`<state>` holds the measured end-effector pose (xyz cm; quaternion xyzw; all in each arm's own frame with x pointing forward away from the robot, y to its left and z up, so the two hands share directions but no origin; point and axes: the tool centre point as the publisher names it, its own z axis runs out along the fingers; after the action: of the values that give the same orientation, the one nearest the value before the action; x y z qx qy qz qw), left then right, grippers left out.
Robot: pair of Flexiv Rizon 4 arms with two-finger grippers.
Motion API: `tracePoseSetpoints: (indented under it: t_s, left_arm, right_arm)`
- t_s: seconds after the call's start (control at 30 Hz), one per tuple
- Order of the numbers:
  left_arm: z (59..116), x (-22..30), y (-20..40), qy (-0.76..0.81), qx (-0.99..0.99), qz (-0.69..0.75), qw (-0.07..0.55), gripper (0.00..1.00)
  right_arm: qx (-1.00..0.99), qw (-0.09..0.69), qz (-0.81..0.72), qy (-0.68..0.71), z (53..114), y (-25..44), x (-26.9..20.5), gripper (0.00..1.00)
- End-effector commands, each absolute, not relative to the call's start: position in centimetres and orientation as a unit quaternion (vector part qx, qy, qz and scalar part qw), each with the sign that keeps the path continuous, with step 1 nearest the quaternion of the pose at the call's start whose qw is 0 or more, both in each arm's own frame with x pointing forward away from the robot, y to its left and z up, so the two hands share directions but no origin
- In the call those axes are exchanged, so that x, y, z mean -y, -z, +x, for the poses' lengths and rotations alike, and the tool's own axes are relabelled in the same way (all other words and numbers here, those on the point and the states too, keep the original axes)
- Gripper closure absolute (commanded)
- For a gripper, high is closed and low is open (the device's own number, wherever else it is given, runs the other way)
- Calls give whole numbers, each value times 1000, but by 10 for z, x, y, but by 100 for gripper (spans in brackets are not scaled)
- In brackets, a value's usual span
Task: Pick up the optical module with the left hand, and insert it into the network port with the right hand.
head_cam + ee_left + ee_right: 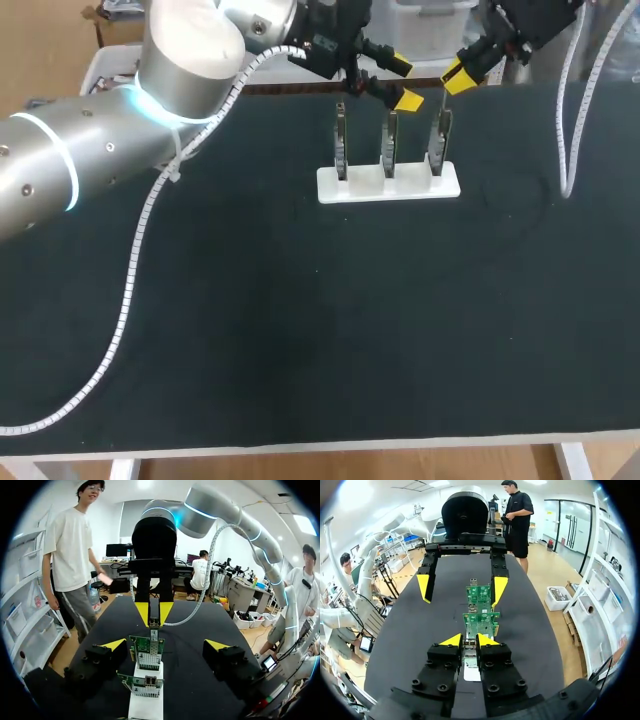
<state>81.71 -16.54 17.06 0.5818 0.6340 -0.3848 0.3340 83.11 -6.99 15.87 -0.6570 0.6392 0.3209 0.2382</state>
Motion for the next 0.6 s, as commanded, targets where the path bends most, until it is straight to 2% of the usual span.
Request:
tracePoseSetpoints:
  t_s: [0.03,0.17,0.2,0.23,0.27,0.33,0.37,0.47,0.5,0.6]
  left_arm:
    - [820,166,-171,385,-634,583,331,0]
    - [820,166,-171,385,-634,583,331,0]
    - [820,166,-171,385,-634,583,331,0]
    - [820,166,-171,385,-634,583,331,0]
    - [820,166,-171,385,-634,583,331,0]
    - [820,166,-171,385,-634,583,331,0]
    - [820,166,-171,385,-634,583,331,0]
    - [820,166,-171,385,-634,583,331,0]
    - [820,166,-171,385,-634,583,331,0]
    - [820,166,-171,385,-634,583,331,0]
  right_arm:
    - [-457,-46,-696,-552,839,-158,70,100]
    - [-457,-46,-695,-552,839,-158,70,100]
    - [-458,-46,-695,-553,839,-158,70,87]
    - [-461,-48,-693,-552,839,-158,69,60]
    - [-461,-48,-693,-552,839,-158,69,25]
    - [-462,-49,-693,-552,840,-157,69,5]
    - [-463,-49,-692,-552,840,-157,69,0]
    - [-465,-48,-691,-552,840,-157,69,0]
    - [-465,-48,-691,-552,840,-157,69,4]
    - [-467,-48,-690,-551,841,-157,69,0]
